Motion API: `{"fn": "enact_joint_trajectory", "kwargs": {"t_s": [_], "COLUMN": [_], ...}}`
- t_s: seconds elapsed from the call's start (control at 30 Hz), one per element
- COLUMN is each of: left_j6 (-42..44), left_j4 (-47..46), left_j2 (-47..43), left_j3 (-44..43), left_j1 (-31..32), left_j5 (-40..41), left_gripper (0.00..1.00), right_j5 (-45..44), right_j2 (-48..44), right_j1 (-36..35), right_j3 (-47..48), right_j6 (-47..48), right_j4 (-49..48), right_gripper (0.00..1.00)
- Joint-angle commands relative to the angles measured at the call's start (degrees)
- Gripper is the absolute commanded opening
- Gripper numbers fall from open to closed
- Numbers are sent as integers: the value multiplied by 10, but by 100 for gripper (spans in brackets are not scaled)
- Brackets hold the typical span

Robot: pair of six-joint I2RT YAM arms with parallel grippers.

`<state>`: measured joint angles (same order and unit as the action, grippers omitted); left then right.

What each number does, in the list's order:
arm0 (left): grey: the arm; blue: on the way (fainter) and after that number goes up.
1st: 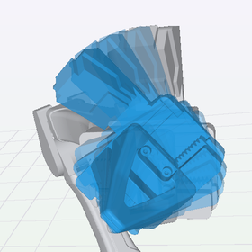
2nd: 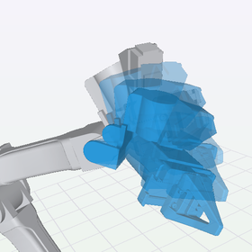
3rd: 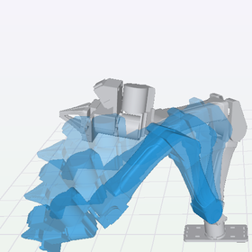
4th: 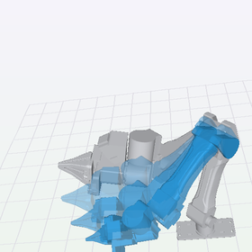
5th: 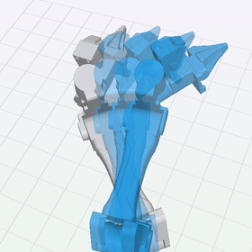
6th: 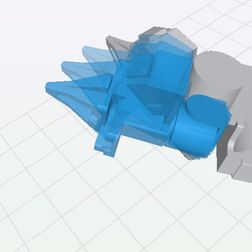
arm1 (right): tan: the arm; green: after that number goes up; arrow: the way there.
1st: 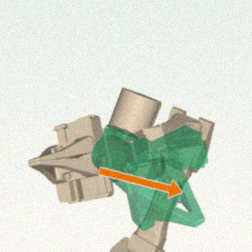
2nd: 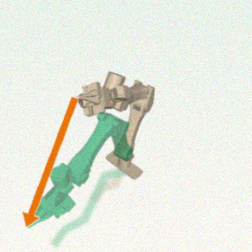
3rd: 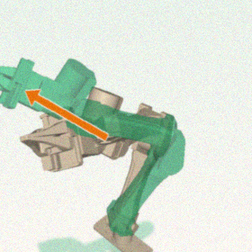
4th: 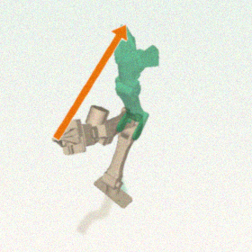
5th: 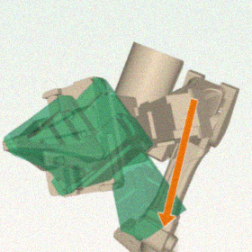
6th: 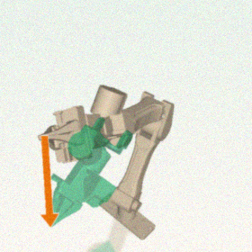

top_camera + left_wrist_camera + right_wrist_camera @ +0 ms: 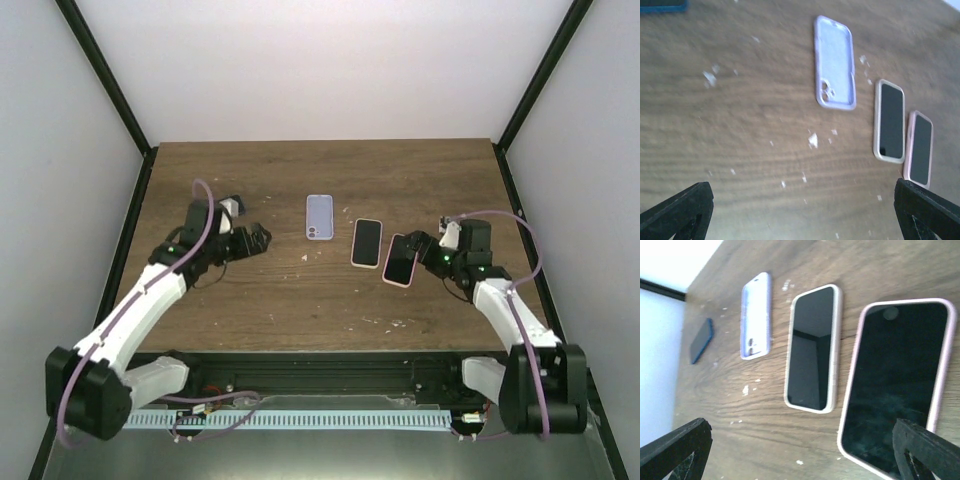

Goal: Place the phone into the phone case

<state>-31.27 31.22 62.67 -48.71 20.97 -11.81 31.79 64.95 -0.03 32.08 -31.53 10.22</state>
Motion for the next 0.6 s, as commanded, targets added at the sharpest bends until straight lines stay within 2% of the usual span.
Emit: {"fn": "enact_joint_trajectory", "kwargs": {"t_s": [0.0, 0.2, 0.37, 0.57], "left_j6": [35, 52, 63, 88], "left_j4": [-34, -76, -58, -29], "left_j2": [84, 237, 391, 531], "left_j3": [-60, -149, -279, -432], "left_j1": [-74, -148, -225, -260], "left_j5": [-10, 9, 25, 28], "left_gripper": [100, 100, 100, 100], "right_j5": [67, 90, 95, 69], "right_j2": [-63, -119, -114, -93], "right_j1": [2, -10, -28, -91], "right_j3": [-12, -13, 6, 10], "right_j6": [-18, -26, -22, -35], "right_j4": [1, 3, 17, 11], "right_gripper": [100, 100, 100, 100]}}
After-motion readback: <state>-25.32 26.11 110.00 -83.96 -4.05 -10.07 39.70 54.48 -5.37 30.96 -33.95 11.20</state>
